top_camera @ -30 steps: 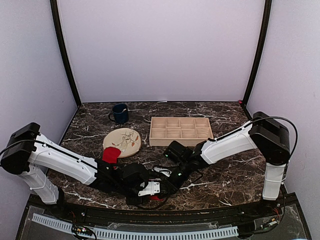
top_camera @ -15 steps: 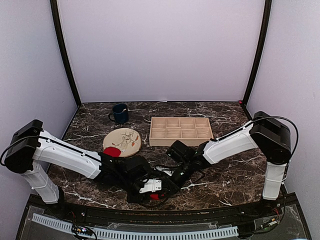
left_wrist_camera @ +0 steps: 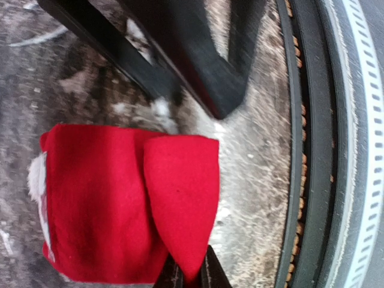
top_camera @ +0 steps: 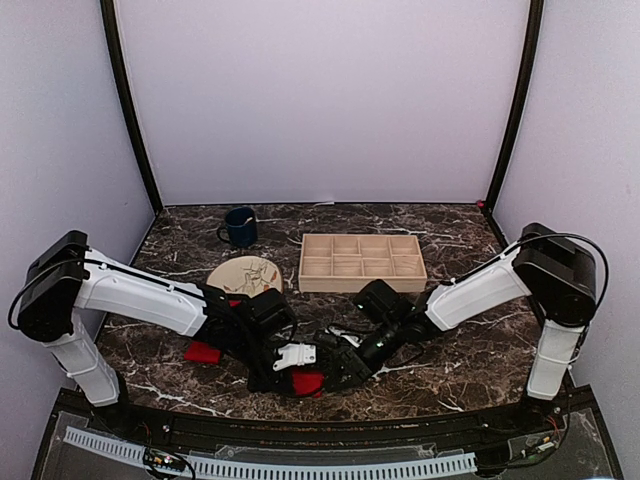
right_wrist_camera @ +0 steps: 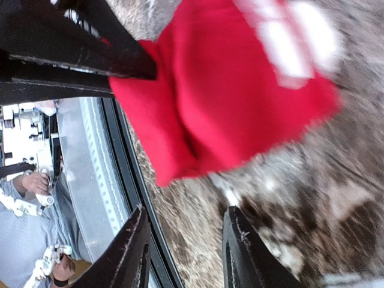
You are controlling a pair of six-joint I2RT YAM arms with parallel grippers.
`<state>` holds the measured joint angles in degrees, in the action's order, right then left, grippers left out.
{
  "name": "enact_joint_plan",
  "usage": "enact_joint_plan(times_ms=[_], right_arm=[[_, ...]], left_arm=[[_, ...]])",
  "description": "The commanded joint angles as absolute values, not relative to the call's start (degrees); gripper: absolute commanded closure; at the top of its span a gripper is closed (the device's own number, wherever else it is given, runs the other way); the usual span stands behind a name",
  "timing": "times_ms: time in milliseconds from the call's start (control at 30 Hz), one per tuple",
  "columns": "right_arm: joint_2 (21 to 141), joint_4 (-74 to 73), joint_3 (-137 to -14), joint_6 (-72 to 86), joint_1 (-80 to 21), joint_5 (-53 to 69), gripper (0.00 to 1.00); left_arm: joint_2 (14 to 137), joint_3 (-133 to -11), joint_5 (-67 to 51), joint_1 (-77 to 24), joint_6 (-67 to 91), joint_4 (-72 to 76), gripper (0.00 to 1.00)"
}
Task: Roll the socks
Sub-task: Roll the sock at the center of the board.
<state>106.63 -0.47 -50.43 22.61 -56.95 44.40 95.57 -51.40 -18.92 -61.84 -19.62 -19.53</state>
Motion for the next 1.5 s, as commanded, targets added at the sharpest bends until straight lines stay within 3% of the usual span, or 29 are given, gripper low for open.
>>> enact_joint_plan(times_ms=[0, 433, 667, 933, 1467], right_arm=[[103.72, 3.36, -47.2, 25.4, -54.98, 42.86, 0.61], [91.81, 9.19, -38.04, 26.03, -55.14, 25.18, 0.6], [86.91, 7.42, -37.44, 19.58, -63.48, 12.38, 0.6], [86.96, 7.83, -38.21, 13.02, -74.02, 0.08, 0.57], [96.41, 6.86, -46.02, 4.73, -78.68, -3.42, 0.52]], left_arm=[[96.01, -52.91, -24.53, -61.03, -21.01, -23.53, 0.92], [100.37, -55.77, -34.16, -56.35, -22.41, -29.98, 0.9], [103.55, -57.45, -37.42, -55.57, -22.16, -30.96, 0.88], [106.71, -59.44, -40.08, -54.73, -22.63, -33.13, 0.88], [109.6, -61.18, -44.39, -53.14, -24.25, -35.8, 0.87]])
